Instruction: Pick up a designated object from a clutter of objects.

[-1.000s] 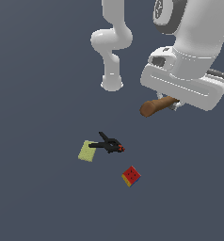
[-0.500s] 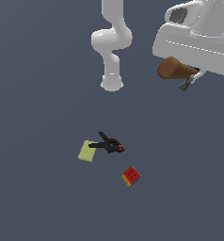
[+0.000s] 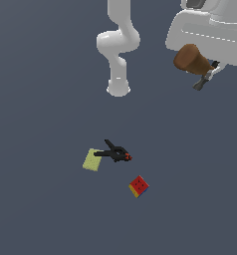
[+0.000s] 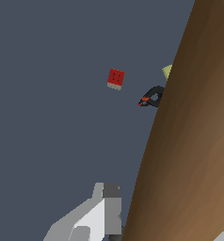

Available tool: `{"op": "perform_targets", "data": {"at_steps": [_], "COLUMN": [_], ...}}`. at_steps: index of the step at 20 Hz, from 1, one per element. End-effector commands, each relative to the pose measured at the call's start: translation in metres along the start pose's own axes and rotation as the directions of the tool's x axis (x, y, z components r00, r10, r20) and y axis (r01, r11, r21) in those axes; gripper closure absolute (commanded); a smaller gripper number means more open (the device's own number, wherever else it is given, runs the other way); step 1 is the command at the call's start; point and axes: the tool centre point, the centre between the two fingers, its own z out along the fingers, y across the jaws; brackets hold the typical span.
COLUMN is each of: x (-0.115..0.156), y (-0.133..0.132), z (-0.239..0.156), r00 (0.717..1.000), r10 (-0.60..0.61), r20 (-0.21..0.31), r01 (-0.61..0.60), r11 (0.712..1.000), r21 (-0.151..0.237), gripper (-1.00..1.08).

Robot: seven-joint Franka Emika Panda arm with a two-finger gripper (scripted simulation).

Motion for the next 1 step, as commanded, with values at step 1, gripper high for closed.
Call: {"op": "perform_targets", "data": {"at_steps": [1], "x": [0.0007], "y": [-0.0003], "z": [-0.0009], "r00": [1.0], "r10": [0.0], "r20": [-0.002], "r01": [0.0], "r11": [1.0], "r21": [0.002], "gripper": [1.08]}}
